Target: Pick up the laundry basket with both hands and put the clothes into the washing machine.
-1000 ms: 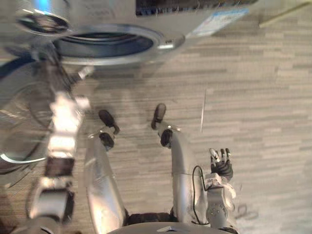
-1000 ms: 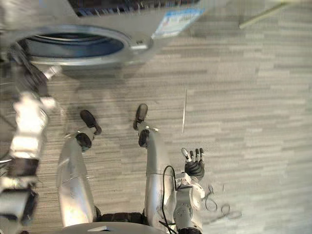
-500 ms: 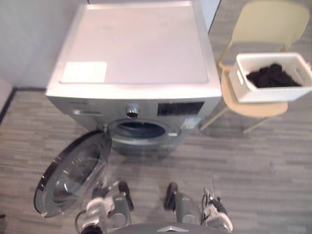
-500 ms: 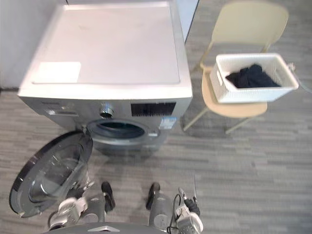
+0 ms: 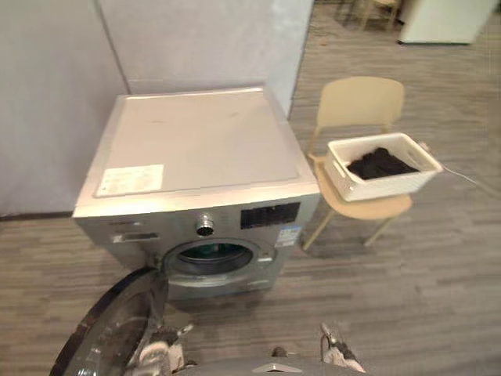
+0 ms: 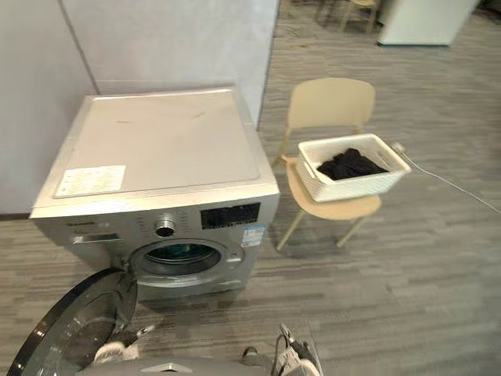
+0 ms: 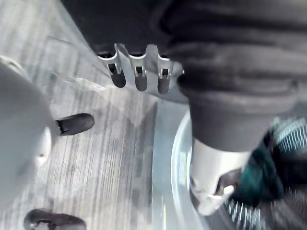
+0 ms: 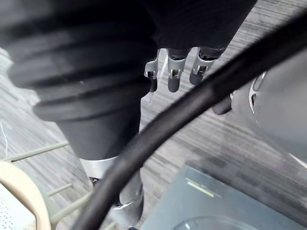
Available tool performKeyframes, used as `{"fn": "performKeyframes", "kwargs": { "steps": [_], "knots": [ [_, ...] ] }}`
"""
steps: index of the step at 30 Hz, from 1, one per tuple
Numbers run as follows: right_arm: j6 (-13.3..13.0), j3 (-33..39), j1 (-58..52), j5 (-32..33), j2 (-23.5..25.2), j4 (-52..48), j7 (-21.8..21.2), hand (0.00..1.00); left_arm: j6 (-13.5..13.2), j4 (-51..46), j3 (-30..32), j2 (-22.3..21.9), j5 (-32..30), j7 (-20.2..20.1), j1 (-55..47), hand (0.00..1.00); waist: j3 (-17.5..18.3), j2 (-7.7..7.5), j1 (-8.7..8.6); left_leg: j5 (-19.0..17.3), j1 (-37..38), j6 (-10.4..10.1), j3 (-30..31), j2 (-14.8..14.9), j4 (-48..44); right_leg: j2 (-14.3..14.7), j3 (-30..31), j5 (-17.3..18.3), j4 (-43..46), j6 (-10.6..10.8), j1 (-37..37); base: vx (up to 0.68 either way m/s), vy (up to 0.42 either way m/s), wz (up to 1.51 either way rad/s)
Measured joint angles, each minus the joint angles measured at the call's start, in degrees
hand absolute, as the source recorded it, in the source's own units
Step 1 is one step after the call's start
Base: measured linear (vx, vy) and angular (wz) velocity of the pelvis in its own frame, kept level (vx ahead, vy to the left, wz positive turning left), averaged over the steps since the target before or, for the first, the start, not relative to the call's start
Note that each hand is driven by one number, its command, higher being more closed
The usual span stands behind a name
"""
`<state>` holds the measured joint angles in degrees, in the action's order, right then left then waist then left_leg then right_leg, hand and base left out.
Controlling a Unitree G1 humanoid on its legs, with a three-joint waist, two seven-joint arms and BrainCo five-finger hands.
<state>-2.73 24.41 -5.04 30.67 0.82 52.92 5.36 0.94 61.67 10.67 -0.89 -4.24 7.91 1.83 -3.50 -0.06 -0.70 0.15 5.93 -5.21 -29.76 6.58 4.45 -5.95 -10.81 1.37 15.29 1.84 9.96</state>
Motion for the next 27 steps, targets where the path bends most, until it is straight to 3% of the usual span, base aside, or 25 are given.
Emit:
{"fn": "performKeyframes", "kwargs": {
  "steps": [2, 3, 4, 5, 7, 8, 9, 10, 11, 13, 14, 15, 16, 17, 18, 19, 20, 22, 23, 26, 27],
  "knots": [
    [-0.09, -2.12, 0.5, -1.62, 0.39, 0.39, -0.27, 0.0, -0.64, -0.24, -2.44, 1.13, -0.74, 0.17, 2.13, 0.0, -1.78, -2.18, -1.23, -1.31, 0.03, 0.09, -0.07, -0.54, -1.46, -0.07, 0.78, -0.39, -1.87, 0.09, -0.11, -0.06, 0.005, -0.63],
    [-0.09, -2.34, 0.6, -1.8, 0.39, 0.66, -0.23, 0.0, -0.83, -0.26, -2.51, 1.49, -0.89, 0.18, 3.07, 0.0, -2.49, -2.2, -1.59, -1.62, -0.09, 0.12, -0.47, -0.58, -2.31, -0.04, 0.82, -0.62, -3.08, 0.21, -0.22, -0.03, -0.01, -0.59],
    [-0.14, -2.29, 1.41, -1.84, 0.08, 1.64, -0.16, 0.0, -0.99, -0.25, -2.44, 2.05, -1.01, 0.29, 3.04, 0.0, -2.9, -2.27, -1.89, -1.2, -0.13, 0.89, -3.22, 0.6, -3.72, -0.91, -0.77, 0.86, -4.56, -1.38, -0.83, 0.01, -0.021, -0.69],
    [-0.07, -2.16, 1.4, -1.87, -0.71, 3.06, 0.07, 0.0, -1.03, -0.3, -2.56, 2.06, -0.97, 0.59, 3.0, 0.0, -3.12, -1.7, -1.86, -1.22, 0.38, 0.98, -4.9, 1.83, -4.65, -3.51, -7.82, 2.96, -1.48, -3.09, -0.96, 0.01, -0.021, -0.67],
    [0.09, -2.04, 1.14, -1.9, -1.54, 5.48, 0.19, 0.0, -1.03, -0.2, -3.99, 3.54, -0.9, 0.78, 2.77, 0.0, -3.28, -1.38, -1.85, -1.63, 0.67, -0.03, -5.0, 3.36, -5.95, -6.4, -12.92, 3.31, 0.82, -2.49, -2.03, 0.04, -0.054, -0.3],
    [0.26, -1.67, 0.83, -2.24, -1.49, 6.9, 0.29, 0.0, -1.12, -0.21, -4.66, 4.75, -0.86, 0.75, 2.4, 0.0, -2.96, -2.06, -1.76, -1.87, 0.74, -0.91, -4.92, 3.72, -6.7, -6.92, -12.07, 1.47, -0.44, -0.34, -3.09, 0.05, -0.153, -0.16],
    [0.47, -1.62, 0.52, -3.18, -1.38, 8.28, 0.37, 0.0, -1.21, -0.12, -4.52, 5.78, -0.85, 0.63, 1.79, 0.0, -2.82, -2.69, -1.59, -2.21, 0.78, -2.04, -4.84, 4.38, -7.64, -6.05, -9.79, 2.27, -2.49, 4.12, -4.11, 0.05, -0.251, -0.27],
    [0.49, -0.53, 0.8, -3.99, -2.13, 9.24, 0.32, 0.0, -1.26, 0.44, -4.04, 5.92, -0.87, 0.6, 0.96, 0.0, -3.06, -1.85, -1.52, -2.59, 0.89, -3.33, -5.03, 7.19, -9.4, -3.77, -9.63, 3.06, -3.14, 2.77, -4.61, 0.05, -0.365, -0.46],
    [0.5, 0.36, 1.15, -4.1, -2.89, 9.29, 0.14, 0.0, -1.3, 1.46, -2.59, 6.0, -1.06, 0.37, -0.71, 0.0, -4.21, -0.02, -1.19, -3.67, 0.79, -4.92, -5.42, 11.14, -13.86, -0.78, -8.45, 5.2, -2.44, 1.12, -4.95, 0.05, -0.333, -0.53],
    [0.49, 0.48, 1.16, -4.08, -3.54, 9.41, 0.06, 0.0, -1.22, 2.48, 1.29, 5.09, -0.71, -0.03, -2.6, 0.0, -4.71, 1.01, -0.91, -4.09, -0.4, -5.27, -4.41, 16.15, -21.95, 2.44, -7.2, 6.17, -2.51, -0.64, -5.69, 0.06, -0.322, -0.66],
    [0.45, 0.26, 1.03, -4.1, -4.05, 9.58, -0.19, 0.0, -1.26, 1.86, 5.89, 4.91, -1.29, -0.01, -3.62, 0.0, -5.0, 1.82, -0.39, -3.5, -3.46, -2.99, -1.97, 21.26, -31.77, 5.37, -5.95, 6.58, -3.06, -2.32, -6.67, 0.06, -0.312, -0.77],
    [0.44, -0.37, 1.14, -4.09, -4.25, 9.64, -0.24, 0.0, -1.02, 1.9, 7.46, 4.95, -1.67, -0.01, -3.99, 0.0, -5.18, 2.18, 0.08, -2.3, -5.49, 1.99, -0.08, 23.64, -37.59, 7.01, -4.55, 6.66, -3.39, -3.31, -7.17, 0.09, -0.434, -1.14],
    [0.32, -2.5, 1.33, -4.09, -4.81, 9.58, -0.36, 0.0, -0.8, 1.92, 9.65, 5.07, -1.37, 0.01, -5.75, 0.0, -5.32, 2.26, 1.05, 3.53, -9.89, 11.33, 5.81, 26.12, -46.68, 9.39, -1.33, 6.58, -4.2, -4.83, -7.94, 0.1, -0.267, -1.51],
    [0.02, -4.17, 1.69, -4.09, -5.19, 9.02, -0.44, 0.0, -1.3, 1.26, 10.8, 4.44, -1.07, 0.04, -6.79, 0.0, -5.56, 1.9, 2.43, 4.67, -14.6, 11.34, 12.92, 25.16, -54.63, 10.58, 2.04, 6.43, -4.77, -6.51, -8.07, 0.14, -0.298, -1.58],
    [-0.11, -4.51, 2.08, -4.09, -5.63, 8.93, -0.42, 0.0, -1.16, 1.36, 10.87, 4.06, -1.06, -0.05, -7.03, 0.0, -5.59, 2.1, 2.88, 2.73, -16.7, 9.82, 15.28, 23.78, -58.92, 10.98, 3.79, 6.24, -5.04, -7.29, -8.01, 0.17, -0.178, -1.48],
    [-0.26, -5.54, 2.34, -4.12, -6.55, 8.93, -0.41, 0.0, -1.08, 1.57, 10.88, 3.38, -0.96, -0.05, -7.72, 0.0, -5.52, 2.44, 3.43, -0.77, -20.27, 7.17, 18.92, 20.36, -65.78, 11.65, 6.5, 5.4, -6.47, -8.69, -8.2, 0.2, -0.148, -1.31],
    [-0.5, -6.52, 2.57, -4.15, -6.97, 8.91, -0.48, 0.0, -1.11, 1.74, 11.45, 2.77, -0.77, -0.01, -8.5, 0.0, -5.63, 2.69, 4.05, -3.99, -23.05, 5.45, 20.66, 16.68, -69.97, 12.41, 9.31, 4.7, -8.09, -9.42, -9.03, 0.22, -0.133, -1.25],
    [-0.52, -8.03, 2.98, -4.43, -6.89, 8.91, -0.63, 0.0, -1.04, 2.06, 11.83, 2.44, -0.26, 0.03, -10.01, 0.0, -5.56, 3.07, 4.53, -7.22, -24.82, 4.61, 21.72, 12.24, -70.72, 13.87, 12.75, 3.96, -10.07, -9.69, -10.57, 0.3, -0.084, -1.11],
    [-0.53, -9.76, 4.15, -6.46, -6.95, 8.89, -1.19, 0.0, -1.02, 1.85, 11.89, 2.01, 0.27, 0.04, -11.13, 0.0, -5.53, 3.47, 5.84, -10.7, -25.5, 3.76, 22.86, 6.7, -65.68, 15.38, 16.32, 2.79, -11.49, -8.81, -12.52, 0.41, -0.049, -1.21],
    [-0.56, -11.03, 6.87, -7.43, -6.69, 8.81, -1.3, 0.0, -1.02, 1.85, 11.71, 1.66, 0.57, 0.01, -11.6, 0.0, -6.23, 4.07, 6.89, -13.66, -25.81, 3.87, 24.14, 0.11, -52.4, 16.12, 19.52, 2.78, -12.39, -8.31, -15.0, 0.33, 0.021, -0.81],
    [-0.84, -11.68, 8.43, -8.03, -6.02, 8.6, -1.43, 0.0, -1.07, 1.77, 11.65, 1.5, 0.51, 0.0, -11.1, 0.0, -6.34, 3.87, 7.09, -12.79, -25.57, 3.21, 25.13, -3.5, -39.93, 15.97, 20.45, 3.24, -12.7, -7.8, -15.83, 0.32, 0.062, -0.59]
  ]
}}
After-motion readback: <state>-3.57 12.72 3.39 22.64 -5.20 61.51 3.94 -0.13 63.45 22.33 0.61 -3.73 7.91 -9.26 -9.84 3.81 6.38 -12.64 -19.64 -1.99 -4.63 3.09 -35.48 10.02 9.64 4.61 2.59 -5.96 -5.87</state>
